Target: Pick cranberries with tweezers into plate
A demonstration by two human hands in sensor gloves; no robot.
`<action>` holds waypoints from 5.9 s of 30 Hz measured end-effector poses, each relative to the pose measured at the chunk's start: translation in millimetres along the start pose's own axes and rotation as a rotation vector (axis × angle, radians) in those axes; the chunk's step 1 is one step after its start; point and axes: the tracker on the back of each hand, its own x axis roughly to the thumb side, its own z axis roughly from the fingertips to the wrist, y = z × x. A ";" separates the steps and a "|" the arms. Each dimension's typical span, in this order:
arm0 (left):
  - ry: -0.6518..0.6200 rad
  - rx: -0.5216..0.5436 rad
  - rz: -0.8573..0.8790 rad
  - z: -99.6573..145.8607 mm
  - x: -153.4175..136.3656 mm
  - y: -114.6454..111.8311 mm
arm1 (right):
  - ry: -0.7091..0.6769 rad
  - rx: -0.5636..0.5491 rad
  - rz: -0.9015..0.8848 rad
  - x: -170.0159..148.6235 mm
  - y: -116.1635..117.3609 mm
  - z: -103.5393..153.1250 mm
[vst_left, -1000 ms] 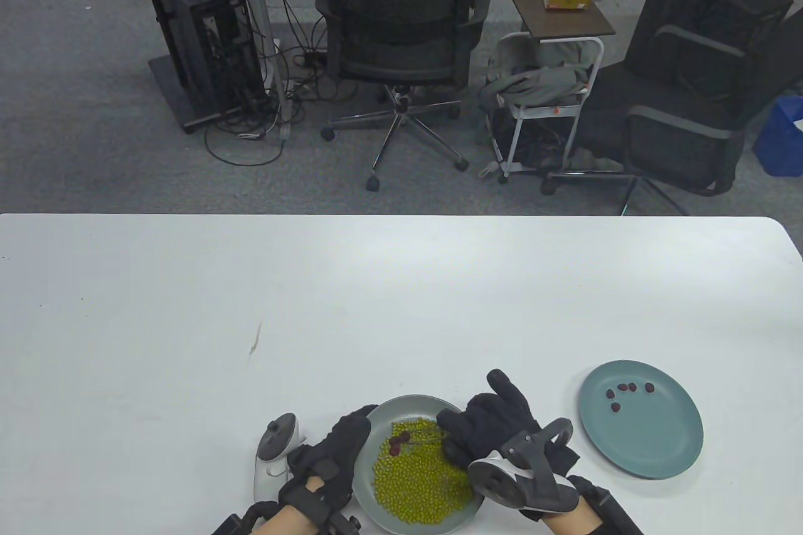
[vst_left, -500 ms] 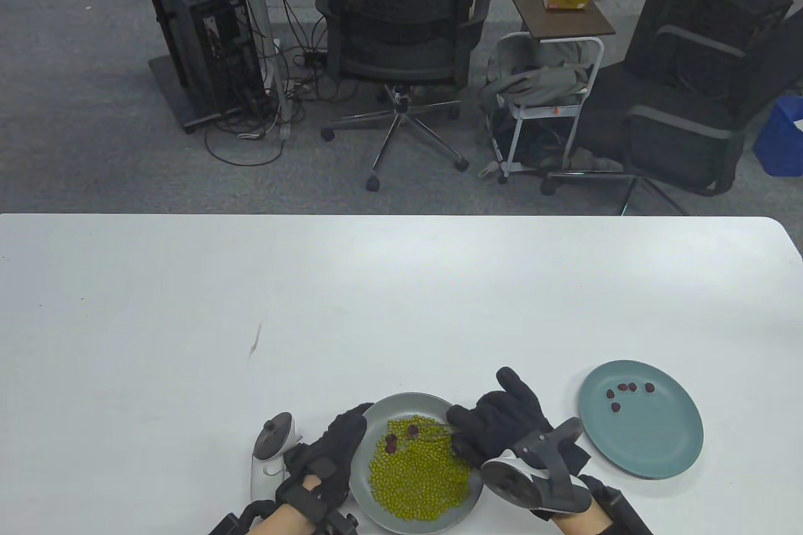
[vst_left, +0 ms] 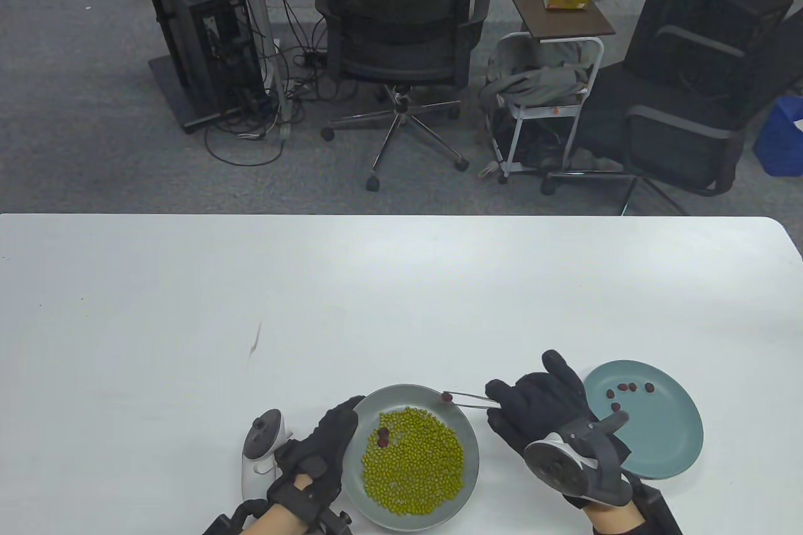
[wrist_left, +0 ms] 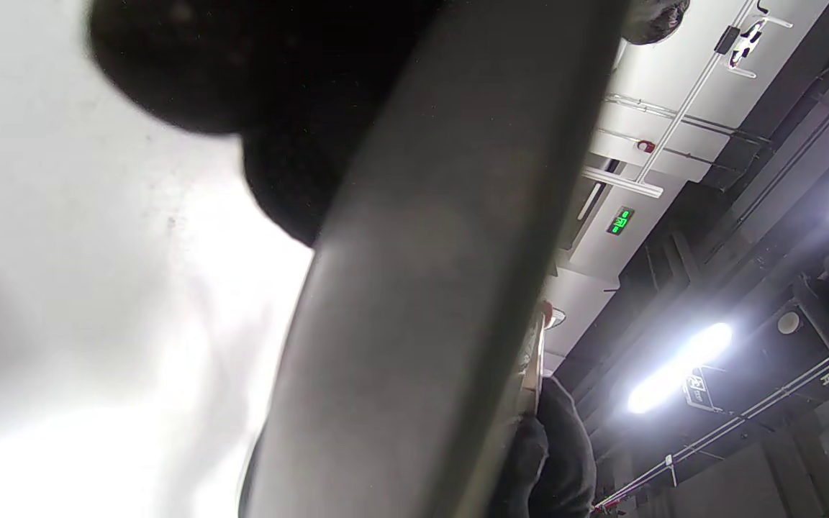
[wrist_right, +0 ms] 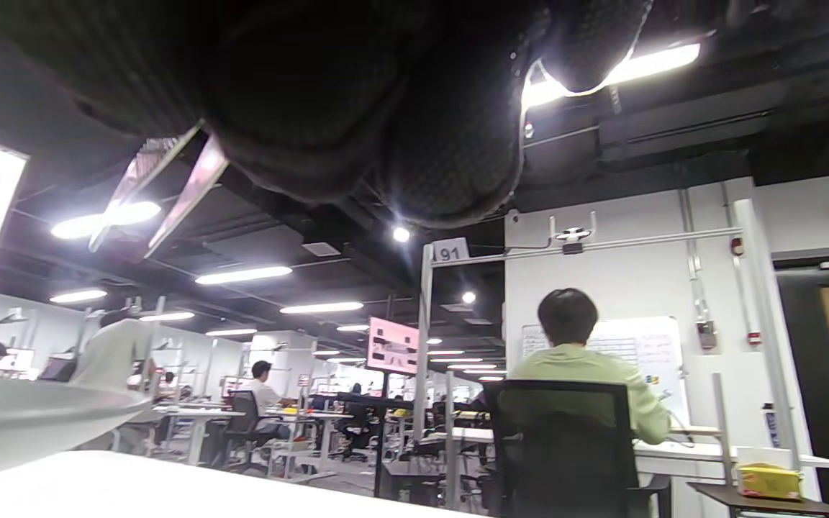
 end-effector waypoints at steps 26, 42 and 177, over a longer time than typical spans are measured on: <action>0.016 0.012 0.033 0.9 0.4 -1.1 | 0.154 0.047 0.021 -57.4 6.0 -2.1; 0.006 0.006 0.031 1.2 2.4 -2.9 | 0.463 0.202 0.106 -132.6 -3.4 3.1; 0.020 0.027 0.024 -1.5 -5.6 -2.6 | 0.076 -0.021 0.030 -35.4 -17.8 -5.9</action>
